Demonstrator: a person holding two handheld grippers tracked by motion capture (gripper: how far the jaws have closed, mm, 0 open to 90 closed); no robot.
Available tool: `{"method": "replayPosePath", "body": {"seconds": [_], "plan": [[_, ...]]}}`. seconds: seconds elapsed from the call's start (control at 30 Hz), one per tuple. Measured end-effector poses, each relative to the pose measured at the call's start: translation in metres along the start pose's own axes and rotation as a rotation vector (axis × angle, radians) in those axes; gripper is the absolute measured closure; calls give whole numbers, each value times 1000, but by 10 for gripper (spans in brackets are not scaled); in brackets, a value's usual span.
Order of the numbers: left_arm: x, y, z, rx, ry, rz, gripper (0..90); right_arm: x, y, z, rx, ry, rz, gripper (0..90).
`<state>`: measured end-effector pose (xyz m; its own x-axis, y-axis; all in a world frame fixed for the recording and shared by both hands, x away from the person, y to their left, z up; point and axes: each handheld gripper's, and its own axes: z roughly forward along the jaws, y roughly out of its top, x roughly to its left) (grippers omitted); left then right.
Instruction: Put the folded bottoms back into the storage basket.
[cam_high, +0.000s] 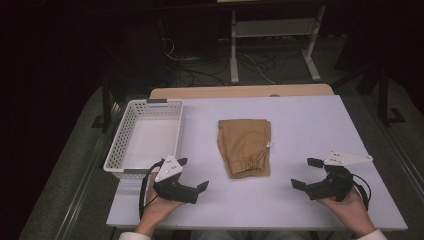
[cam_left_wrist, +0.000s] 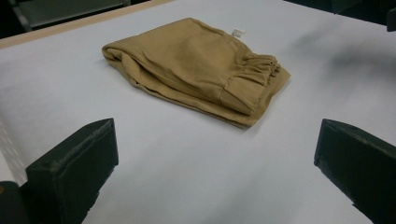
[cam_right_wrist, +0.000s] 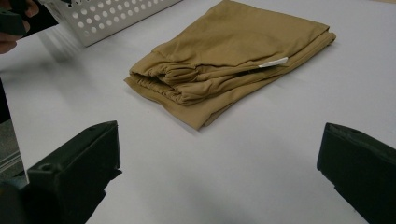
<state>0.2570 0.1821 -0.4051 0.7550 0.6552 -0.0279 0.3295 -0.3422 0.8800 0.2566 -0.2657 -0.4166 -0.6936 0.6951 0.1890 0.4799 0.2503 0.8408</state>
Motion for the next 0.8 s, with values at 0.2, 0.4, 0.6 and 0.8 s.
{"method": "replayPosePath", "body": {"seconds": [0.2,0.4,0.6,0.8], "plan": [[3,3,2,15,14,-2,3,2,10,3,7,-2,6,0],[7,11,2,24,26,-1,3,2,20,4,3,6,16,0],[10,18,1,18,24,-6,3,2,28,6,14,0,15,0],[16,28,6,33,20,-11,3,1,37,7,37,-4,20,0]]}}
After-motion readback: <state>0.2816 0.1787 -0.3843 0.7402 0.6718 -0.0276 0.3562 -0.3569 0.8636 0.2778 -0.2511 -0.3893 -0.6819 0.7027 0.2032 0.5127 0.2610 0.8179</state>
